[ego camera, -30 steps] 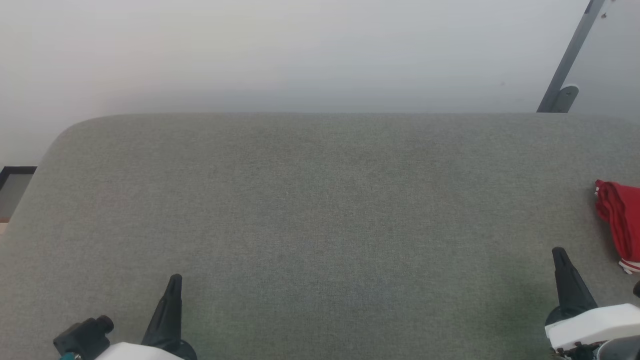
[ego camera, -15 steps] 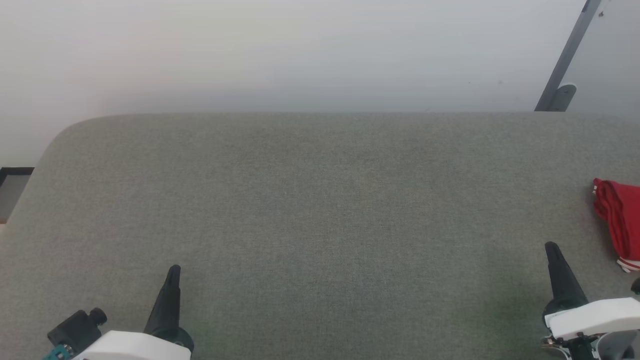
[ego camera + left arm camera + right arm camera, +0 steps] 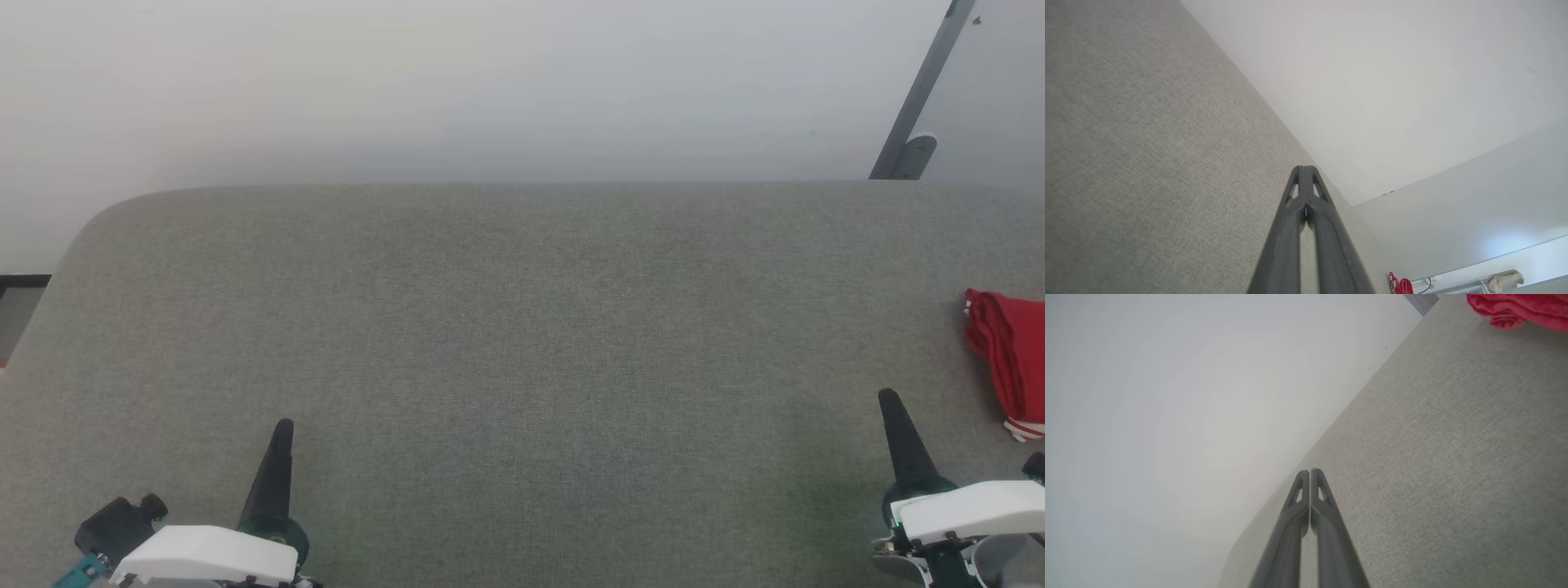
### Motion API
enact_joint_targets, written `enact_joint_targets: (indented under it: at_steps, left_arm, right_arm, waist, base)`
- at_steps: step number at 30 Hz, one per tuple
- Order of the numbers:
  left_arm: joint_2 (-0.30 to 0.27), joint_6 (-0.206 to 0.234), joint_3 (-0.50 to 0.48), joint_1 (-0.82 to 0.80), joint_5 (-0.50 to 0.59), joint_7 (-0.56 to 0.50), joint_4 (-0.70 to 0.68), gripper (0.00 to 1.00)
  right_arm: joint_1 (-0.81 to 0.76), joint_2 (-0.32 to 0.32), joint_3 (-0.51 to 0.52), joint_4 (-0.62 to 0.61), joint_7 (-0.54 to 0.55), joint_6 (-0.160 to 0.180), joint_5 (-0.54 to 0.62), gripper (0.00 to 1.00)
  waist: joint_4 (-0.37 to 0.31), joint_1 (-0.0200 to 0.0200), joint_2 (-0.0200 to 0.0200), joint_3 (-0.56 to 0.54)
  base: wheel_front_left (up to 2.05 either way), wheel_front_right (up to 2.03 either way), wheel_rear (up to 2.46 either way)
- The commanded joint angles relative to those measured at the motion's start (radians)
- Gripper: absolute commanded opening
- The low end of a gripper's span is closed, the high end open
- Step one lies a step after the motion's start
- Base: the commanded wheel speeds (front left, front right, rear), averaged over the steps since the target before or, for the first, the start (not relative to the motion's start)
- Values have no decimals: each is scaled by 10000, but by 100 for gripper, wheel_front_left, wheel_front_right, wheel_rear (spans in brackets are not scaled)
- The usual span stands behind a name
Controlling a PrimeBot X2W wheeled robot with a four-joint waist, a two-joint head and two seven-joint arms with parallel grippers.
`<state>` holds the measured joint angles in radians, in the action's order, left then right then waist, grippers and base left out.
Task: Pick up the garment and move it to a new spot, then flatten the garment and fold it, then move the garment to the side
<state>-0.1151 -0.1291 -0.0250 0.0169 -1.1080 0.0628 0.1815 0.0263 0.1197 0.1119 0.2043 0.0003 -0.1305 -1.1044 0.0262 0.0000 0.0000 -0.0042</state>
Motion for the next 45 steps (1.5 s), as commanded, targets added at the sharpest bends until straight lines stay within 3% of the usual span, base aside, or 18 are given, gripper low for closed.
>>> enact_joint_targets:
  at_steps: [1,45]
  left_arm:
    - [-6,-13,-84,-257,-274,-88,-43,0]
    - [343,-22,-497,-1013,-3795,-1162,436,0]
  right_arm:
    - [252,-5,32,-50,83,-3,-299,0]
    - [699,-510,30,273,847,-4,-3699,0]
  waist:
    - [-6,0,0,2]
    - [-171,0,0,48]
  base:
    - [0,0,0]
    - [0,0,0]
